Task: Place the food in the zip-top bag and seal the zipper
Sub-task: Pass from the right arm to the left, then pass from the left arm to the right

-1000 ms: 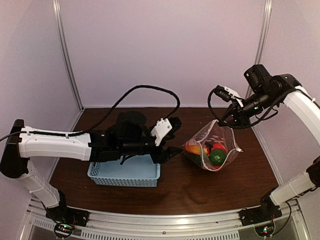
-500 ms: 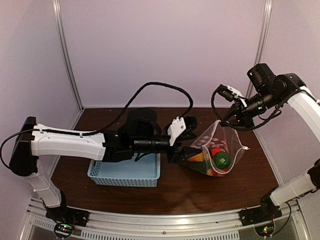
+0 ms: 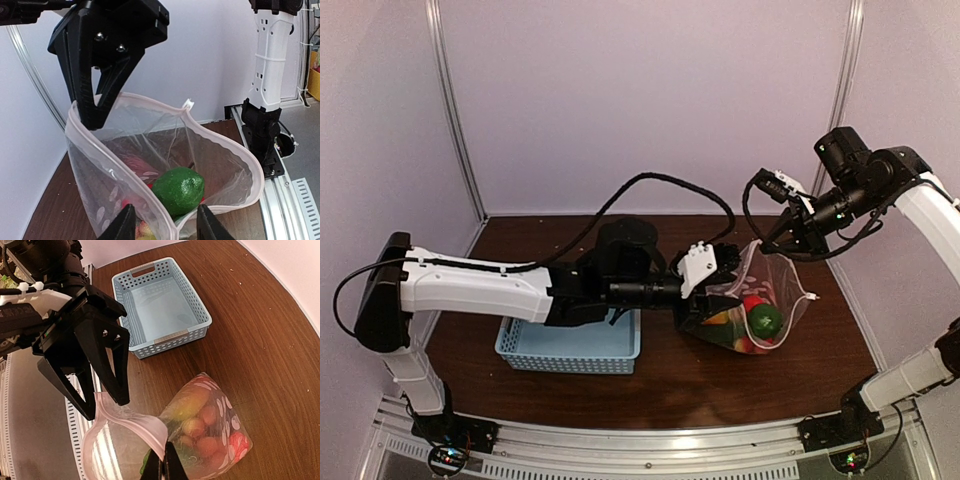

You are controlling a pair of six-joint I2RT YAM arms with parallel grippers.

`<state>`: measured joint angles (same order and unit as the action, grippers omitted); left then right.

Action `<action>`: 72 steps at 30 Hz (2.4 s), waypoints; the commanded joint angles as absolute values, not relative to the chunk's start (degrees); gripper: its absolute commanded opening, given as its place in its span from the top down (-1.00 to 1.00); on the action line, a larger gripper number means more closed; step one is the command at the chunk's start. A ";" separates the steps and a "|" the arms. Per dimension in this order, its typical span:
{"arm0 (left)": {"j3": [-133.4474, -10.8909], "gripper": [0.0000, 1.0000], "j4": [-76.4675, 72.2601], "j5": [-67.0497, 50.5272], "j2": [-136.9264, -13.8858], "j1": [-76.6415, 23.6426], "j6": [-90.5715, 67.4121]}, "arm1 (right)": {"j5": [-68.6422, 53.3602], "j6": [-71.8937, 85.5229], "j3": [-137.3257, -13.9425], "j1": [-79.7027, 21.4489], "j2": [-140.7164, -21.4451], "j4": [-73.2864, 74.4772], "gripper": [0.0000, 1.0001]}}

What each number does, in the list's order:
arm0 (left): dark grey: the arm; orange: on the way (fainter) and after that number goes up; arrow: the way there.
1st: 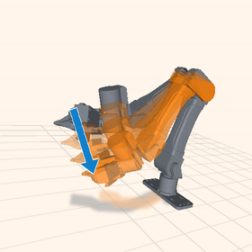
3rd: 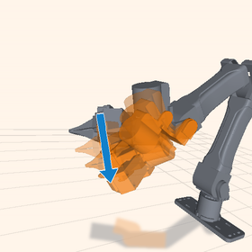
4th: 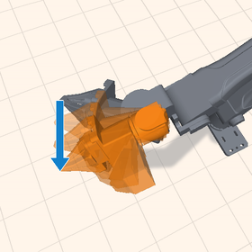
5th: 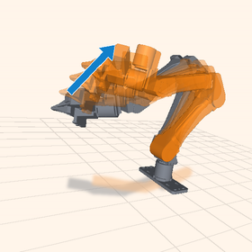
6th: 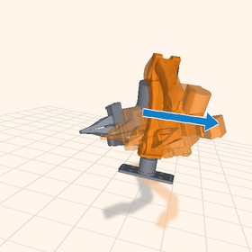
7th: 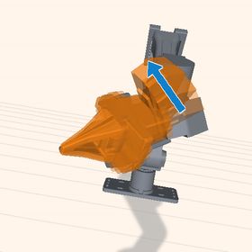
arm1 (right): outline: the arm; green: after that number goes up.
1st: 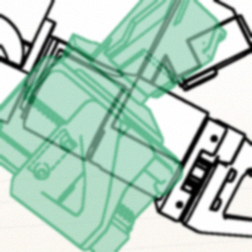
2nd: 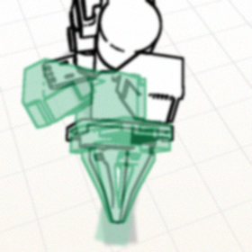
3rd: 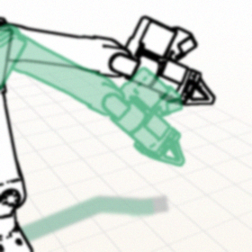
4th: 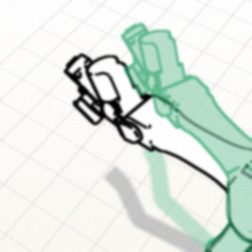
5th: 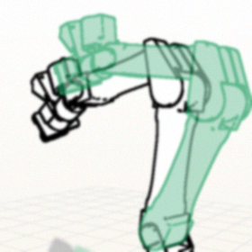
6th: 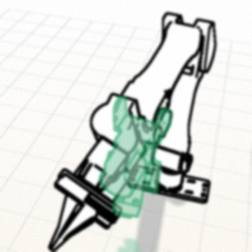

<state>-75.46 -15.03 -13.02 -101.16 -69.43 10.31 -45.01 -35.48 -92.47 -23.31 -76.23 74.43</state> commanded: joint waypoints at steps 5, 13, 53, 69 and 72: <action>-77.05 0.26 -12.92 -10.28 -102.88 -69.95 17.14 | -47.68 -34.55 -94.88 -23.73 -75.54 75.31 1.00; -76.52 0.51 -14.85 -8.13 -103.04 -70.14 18.43 | -48.16 -33.93 -94.52 -23.73 -76.32 74.80 1.00; -82.47 0.94 -4.12 -2.38 -100.41 -60.07 -12.52 | -44.80 -56.20 -83.72 -4.04 -72.33 87.40 0.22; -82.97 0.96 -4.95 -0.88 -101.91 -57.29 -21.44 | -46.24 -44.30 -60.05 -15.91 -59.65 60.24 -0.16; -82.90 0.96 -4.69 1.05 -101.87 -57.28 -21.60 | -43.55 -39.15 -57.40 -20.83 -58.94 52.98 -0.16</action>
